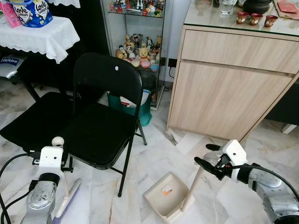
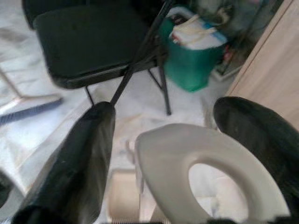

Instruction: Sweep floor

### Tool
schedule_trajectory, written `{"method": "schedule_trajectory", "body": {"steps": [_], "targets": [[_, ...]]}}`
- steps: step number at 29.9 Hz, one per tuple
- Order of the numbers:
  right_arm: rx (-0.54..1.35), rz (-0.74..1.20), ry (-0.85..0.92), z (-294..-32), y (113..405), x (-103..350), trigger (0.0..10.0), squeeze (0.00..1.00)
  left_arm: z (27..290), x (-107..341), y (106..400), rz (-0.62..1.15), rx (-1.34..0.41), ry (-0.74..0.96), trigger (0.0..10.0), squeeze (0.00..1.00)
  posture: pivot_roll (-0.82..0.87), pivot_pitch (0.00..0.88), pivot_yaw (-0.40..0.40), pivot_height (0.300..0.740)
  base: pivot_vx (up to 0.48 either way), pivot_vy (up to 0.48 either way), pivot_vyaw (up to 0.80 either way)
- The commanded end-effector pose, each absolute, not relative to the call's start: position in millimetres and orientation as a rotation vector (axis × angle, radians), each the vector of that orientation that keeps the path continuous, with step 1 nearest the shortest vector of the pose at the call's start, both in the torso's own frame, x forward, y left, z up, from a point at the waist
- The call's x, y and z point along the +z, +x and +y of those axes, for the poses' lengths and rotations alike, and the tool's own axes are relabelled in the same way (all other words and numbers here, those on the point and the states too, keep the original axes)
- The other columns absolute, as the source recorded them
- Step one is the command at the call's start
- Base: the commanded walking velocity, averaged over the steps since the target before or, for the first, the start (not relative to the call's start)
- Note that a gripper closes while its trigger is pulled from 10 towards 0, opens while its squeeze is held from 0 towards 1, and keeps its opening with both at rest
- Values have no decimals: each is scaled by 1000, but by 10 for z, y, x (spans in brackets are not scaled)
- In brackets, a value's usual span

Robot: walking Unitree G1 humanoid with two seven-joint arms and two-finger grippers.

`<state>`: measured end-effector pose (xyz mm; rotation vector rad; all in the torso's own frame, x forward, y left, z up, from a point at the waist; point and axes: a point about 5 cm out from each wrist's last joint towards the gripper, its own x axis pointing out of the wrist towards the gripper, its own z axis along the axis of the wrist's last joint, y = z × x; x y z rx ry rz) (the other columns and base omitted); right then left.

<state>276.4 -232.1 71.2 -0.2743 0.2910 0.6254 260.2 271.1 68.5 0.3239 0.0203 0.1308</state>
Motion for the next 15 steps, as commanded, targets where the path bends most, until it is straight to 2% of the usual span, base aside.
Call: {"method": "schedule_trajectory", "body": {"steps": [1,15], "targets": [[580,332,-281,-2367,2727,615,10000,0,2735,745,2626,-9,127,340,10000,0,-7,98,22,740,0,0,0],[328,273,-275,-2184,2781,484,10000,0,2749,745,2630,-10,132,340,10000,0,-5,80,14,740,0,0,0]]}}
